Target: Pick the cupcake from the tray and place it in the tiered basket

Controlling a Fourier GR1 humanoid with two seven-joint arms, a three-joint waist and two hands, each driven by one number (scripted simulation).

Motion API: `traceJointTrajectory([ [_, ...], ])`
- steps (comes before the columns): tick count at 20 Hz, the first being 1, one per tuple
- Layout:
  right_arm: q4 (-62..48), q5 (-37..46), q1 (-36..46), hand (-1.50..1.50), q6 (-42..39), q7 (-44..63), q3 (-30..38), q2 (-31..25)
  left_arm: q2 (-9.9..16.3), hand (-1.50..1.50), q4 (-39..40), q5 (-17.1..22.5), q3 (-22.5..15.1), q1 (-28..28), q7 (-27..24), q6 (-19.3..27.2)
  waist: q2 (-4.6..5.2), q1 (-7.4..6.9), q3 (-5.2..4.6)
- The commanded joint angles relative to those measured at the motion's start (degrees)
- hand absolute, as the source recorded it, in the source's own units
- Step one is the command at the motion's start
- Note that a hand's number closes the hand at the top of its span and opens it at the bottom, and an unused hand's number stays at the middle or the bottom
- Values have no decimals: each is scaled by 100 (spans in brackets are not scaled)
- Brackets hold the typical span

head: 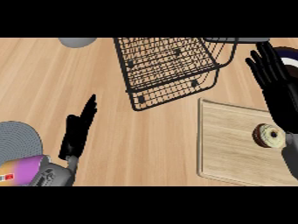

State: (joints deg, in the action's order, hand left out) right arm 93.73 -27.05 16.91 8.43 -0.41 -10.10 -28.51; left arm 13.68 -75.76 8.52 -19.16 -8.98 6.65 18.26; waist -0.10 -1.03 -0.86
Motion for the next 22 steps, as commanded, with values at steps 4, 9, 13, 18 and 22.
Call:
traceJointTrajectory([
  [4,436,1129,-1067,150,1522,-909,868,-231,249,0,-309,472,468,0,-107,-402,-93,468,80],
  [9,-278,1282,-1818,-150,3793,-1185,2405,547,167,0,-417,647,554,145,-89,-385,-138,1065,111],
  [13,252,2120,-2811,-150,4532,-2661,1903,1609,313,0,-557,931,533,15,-90,-1031,-25,436,88],
  [18,948,3629,-4088,-150,5292,-1702,581,1653,321,0,-713,1019,555,-102,192,-1114,9,196,56],
  [22,901,4520,-4926,-150,5663,-788,445,1720,251,0,-742,907,441,-224,268,-1041,80,166,26],
])
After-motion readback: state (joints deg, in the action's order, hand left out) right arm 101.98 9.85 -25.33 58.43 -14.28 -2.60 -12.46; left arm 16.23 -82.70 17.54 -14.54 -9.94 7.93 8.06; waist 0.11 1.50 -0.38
